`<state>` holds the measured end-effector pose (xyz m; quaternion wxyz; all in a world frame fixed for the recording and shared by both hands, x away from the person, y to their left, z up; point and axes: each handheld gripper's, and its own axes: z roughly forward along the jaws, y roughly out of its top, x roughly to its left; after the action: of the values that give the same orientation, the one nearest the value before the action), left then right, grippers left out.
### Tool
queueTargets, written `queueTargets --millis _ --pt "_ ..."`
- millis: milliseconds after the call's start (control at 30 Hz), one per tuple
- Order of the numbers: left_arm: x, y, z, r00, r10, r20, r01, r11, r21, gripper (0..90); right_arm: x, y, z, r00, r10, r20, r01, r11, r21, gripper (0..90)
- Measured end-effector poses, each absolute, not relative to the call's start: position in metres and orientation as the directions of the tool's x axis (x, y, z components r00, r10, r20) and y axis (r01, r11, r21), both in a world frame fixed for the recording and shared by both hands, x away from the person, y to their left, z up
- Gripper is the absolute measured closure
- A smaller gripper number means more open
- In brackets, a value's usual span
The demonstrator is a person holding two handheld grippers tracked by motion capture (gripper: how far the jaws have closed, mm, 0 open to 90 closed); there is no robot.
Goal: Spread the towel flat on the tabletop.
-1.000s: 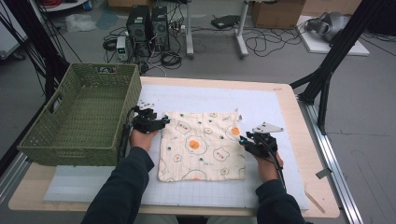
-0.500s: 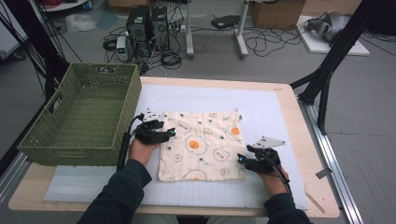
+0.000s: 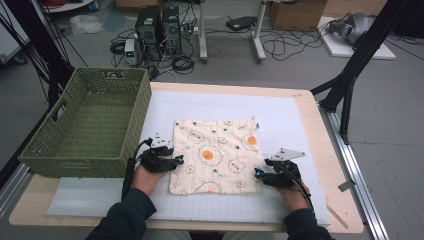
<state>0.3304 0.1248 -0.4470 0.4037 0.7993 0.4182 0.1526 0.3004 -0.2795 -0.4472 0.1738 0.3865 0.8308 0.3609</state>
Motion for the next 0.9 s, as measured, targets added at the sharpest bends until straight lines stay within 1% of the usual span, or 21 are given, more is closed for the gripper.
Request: queueTargets --millis 33,100,133,200,233,267,333,533,633,667,700,733,767,800,867,900 --pt "0.323 0.125 -0.449 0.62 0.784 -0.033 0.504 -0.366 0.782 59.3 0.301 -0.28 -0.447 -0.639 0.769 0.003 0.524 0.432 0.734 47.0" --pt "0.321 0.127 -0.449 0.635 0.771 -0.04 0.498 -0.37 0.784 77.9 0.302 -0.281 -0.447 -0.642 0.767 0.024 0.537 0.427 0.727 50.3" --pt "0.321 0.128 -0.449 0.638 0.769 -0.043 0.498 -0.37 0.784 82.7 0.301 -0.281 -0.446 -0.648 0.761 0.029 0.539 0.432 0.723 56.0" --pt "0.321 0.129 -0.449 0.639 0.768 -0.043 0.5 -0.372 0.782 85.3 0.299 -0.28 -0.444 -0.655 0.754 0.044 0.548 0.434 0.715 67.3" --pt "0.321 0.13 -0.449 0.639 0.768 -0.044 0.5 -0.371 0.782 85.4 0.298 -0.279 -0.443 -0.665 0.746 0.045 0.546 0.444 0.71 76.9" --pt "0.321 0.131 -0.449 0.636 0.77 -0.047 0.502 -0.366 0.784 85.4 0.296 -0.278 -0.442 -0.668 0.742 0.055 0.553 0.447 0.703 83.6" --pt "0.322 0.131 -0.449 0.636 0.77 -0.053 0.504 -0.362 0.784 85.2 0.291 -0.275 -0.439 -0.672 0.74 0.035 0.553 0.47 0.688 86.3" --pt "0.322 0.131 -0.45 0.659 0.748 -0.085 0.504 -0.354 0.788 83.8 0.274 -0.285 -0.434 -0.654 0.756 0.036 0.589 0.479 0.651 86.5" --pt "0.321 0.129 -0.45 0.666 0.742 -0.08 0.496 -0.36 0.79 83.7 0.269 -0.29 -0.434 -0.653 0.755 0.058 0.601 0.47 0.647 85.6" --pt "0.321 0.129 -0.45 0.666 0.742 -0.08 0.497 -0.361 0.789 83.3 0.269 -0.291 -0.434 -0.656 0.751 0.07 0.601 0.464 0.651 81.6" --pt "0.322 0.13 -0.45 0.662 0.745 -0.081 0.499 -0.358 0.789 81.2 0.269 -0.292 -0.434 -0.651 0.755 0.077 0.6 0.449 0.662 73.9" --pt "0.321 0.131 -0.449 0.65 0.755 -0.086 0.506 -0.345 0.791 76.2 0.27 -0.294 -0.434 -0.64 0.763 0.087 0.604 0.43 0.671 68.6" --pt "0.321 0.132 -0.449 0.639 0.763 -0.098 0.514 -0.328 0.793 67.1 0.272 -0.295 -0.433 -0.628 0.774 0.087 0.602 0.411 0.684 61.2" --pt "0.321 0.133 -0.448 0.637 0.763 -0.107 0.517 -0.32 0.794 61.2 0.274 -0.297 -0.432 -0.614 0.785 0.083 0.595 0.392 0.702 57.9" --pt "0.32 0.133 -0.447 0.636 0.764 -0.11 0.515 -0.314 0.797 52.7 0.279 -0.299 -0.429 -0.594 0.801 0.072 0.578 0.363 0.73 52.6" --pt "0.317 0.133 -0.446 0.656 0.748 -0.103 0.501 -0.33 0.8 53.1 0.283 -0.299 -0.428 -0.578 0.813 0.065 0.575 0.35 0.74 51.8"
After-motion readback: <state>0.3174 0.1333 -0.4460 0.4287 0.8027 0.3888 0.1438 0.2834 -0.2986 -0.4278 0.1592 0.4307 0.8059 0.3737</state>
